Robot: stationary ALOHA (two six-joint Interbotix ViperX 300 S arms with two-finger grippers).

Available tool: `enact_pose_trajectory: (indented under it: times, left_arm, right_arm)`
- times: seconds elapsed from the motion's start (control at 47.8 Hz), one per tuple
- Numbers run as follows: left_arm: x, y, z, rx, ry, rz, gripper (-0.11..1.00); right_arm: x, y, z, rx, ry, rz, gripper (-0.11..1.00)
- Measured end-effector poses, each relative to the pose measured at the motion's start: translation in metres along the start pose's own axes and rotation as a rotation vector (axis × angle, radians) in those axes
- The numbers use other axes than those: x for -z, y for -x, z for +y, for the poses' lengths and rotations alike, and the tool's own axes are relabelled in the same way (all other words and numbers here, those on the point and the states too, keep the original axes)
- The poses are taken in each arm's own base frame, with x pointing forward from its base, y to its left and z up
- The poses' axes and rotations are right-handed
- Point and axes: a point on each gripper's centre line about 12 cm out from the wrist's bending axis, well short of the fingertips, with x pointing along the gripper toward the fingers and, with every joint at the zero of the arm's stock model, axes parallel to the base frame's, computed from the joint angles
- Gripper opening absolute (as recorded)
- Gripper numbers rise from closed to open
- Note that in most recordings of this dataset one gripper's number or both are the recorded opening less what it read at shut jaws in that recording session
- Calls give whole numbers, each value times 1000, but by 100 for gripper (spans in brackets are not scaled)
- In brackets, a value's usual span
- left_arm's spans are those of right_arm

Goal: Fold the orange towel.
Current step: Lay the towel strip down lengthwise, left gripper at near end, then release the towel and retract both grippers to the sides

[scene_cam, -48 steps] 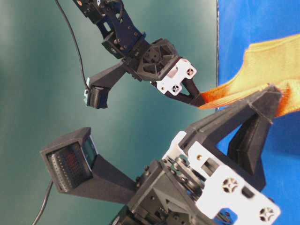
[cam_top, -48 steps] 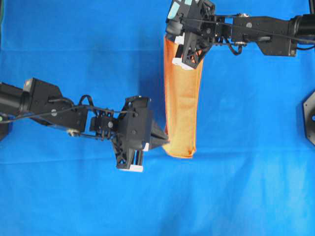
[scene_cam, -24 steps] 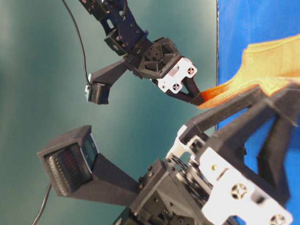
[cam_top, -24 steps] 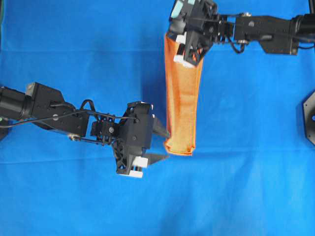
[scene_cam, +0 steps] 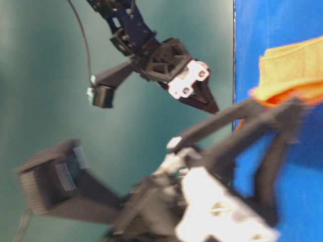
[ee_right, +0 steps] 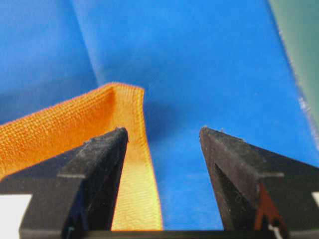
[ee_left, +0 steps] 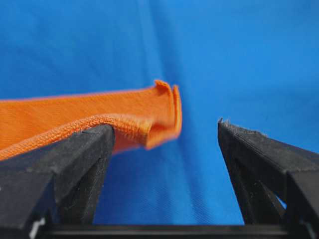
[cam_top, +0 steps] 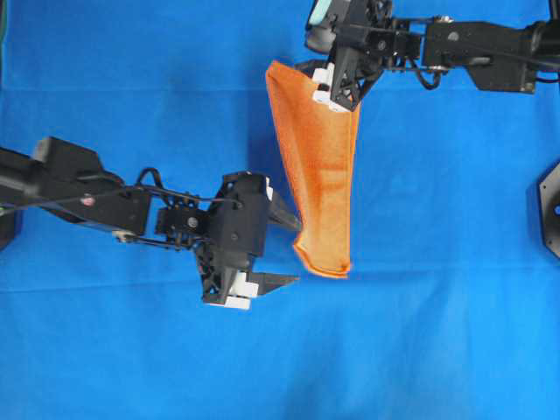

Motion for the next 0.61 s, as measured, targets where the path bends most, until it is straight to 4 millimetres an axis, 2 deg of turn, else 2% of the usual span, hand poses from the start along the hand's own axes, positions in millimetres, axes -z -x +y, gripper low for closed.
enact_pose_trajectory:
  times: [0.23,0.377,0.503,0.607]
  left_arm:
    - [-26,44,2,-2,-5,-32,76]
    - [-36,75,2,-5,-44,-87,76]
    - [-37,102,8,-23,-62,-134,76]
    - [-32,116,17,-50,-47,-157,76]
  right_arm:
    - [-8,38,12,-18,19,-59,62]
    - [-6,72,25,-42,27,-105,61]
    - [1,104,37,-72,35,-152,61]
    - [12,128,45,-101,16,-189,61]
